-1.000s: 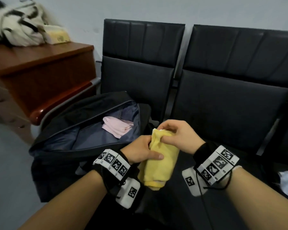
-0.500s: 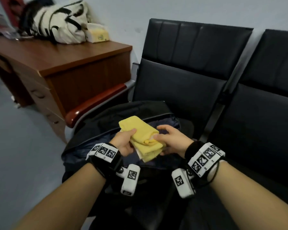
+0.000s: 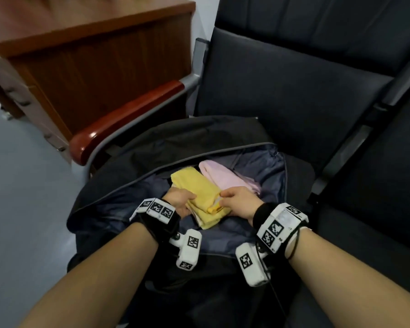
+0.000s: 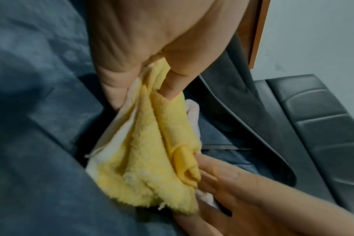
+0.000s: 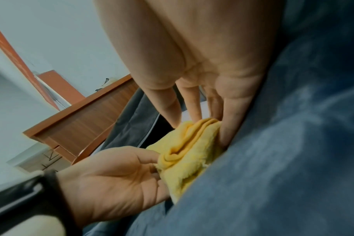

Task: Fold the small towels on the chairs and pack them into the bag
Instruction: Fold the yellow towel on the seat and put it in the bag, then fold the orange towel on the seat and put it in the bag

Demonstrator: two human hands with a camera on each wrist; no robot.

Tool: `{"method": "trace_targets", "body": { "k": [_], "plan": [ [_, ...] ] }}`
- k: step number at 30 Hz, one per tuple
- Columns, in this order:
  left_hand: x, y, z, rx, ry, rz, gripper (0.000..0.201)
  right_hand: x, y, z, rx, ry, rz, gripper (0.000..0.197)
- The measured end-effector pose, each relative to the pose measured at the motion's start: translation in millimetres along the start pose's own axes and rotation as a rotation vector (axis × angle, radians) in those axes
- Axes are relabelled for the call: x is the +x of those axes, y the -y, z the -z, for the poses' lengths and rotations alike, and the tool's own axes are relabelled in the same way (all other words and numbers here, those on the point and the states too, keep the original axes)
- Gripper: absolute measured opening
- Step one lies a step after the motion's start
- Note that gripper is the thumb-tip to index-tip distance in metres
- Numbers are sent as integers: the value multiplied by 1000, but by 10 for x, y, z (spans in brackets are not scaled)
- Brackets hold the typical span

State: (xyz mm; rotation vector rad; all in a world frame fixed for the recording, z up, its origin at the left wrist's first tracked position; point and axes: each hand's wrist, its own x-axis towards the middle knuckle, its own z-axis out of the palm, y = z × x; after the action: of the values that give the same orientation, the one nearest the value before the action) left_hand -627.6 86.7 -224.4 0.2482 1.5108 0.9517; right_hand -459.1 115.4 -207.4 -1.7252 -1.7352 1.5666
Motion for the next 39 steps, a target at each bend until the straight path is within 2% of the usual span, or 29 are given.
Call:
{"method": "trace_targets", "body": {
  "k": [3,5,8,10,12,14,16,19,22,25,28,34,39],
  "plan": [
    [89,0,-25,43,-36,-19,37,-13,11,-2,-7,24,12,22],
    [75,-50,-31,136,-61,-17,38,-67,49,16,-8,46,6,30],
    [-143,-198,-62,414,-166,-36,49,-266,145,151,46,19,18,40],
    [-367,-300,-95,531,-233,-111,56,-456,236,284,97,-17,58,43],
    [-619,-379,-180,501,-252,-212,47,-694,335,431,144,-60,114,38],
    [-947,-423,-363,456,-205,-359,26,-974,441,595,184,-121,189,29],
    [-1345,-449,-603,437,-130,-484,29,-1290,558,782,213,-162,272,21],
    [-1887,-458,-915,470,-55,-630,29,-1768,669,1055,179,-231,388,21],
    [-2245,-331,-1188,522,34,-708,25,-2213,498,1264,135,-307,405,23],
    [-2508,-92,-1647,604,120,-791,21,-2664,43,1593,126,-367,352,20],
    [-2712,307,-2314,719,203,-827,20,-3165,-595,2100,137,-502,282,22],
    [-3176,1527,-3911,991,482,-860,21,-4352,-2241,3146,153,-808,89,23],
    [-3467,2640,-5013,1151,662,-838,20,-5135,-3612,3616,186,-1030,-89,31]
  ]
}}
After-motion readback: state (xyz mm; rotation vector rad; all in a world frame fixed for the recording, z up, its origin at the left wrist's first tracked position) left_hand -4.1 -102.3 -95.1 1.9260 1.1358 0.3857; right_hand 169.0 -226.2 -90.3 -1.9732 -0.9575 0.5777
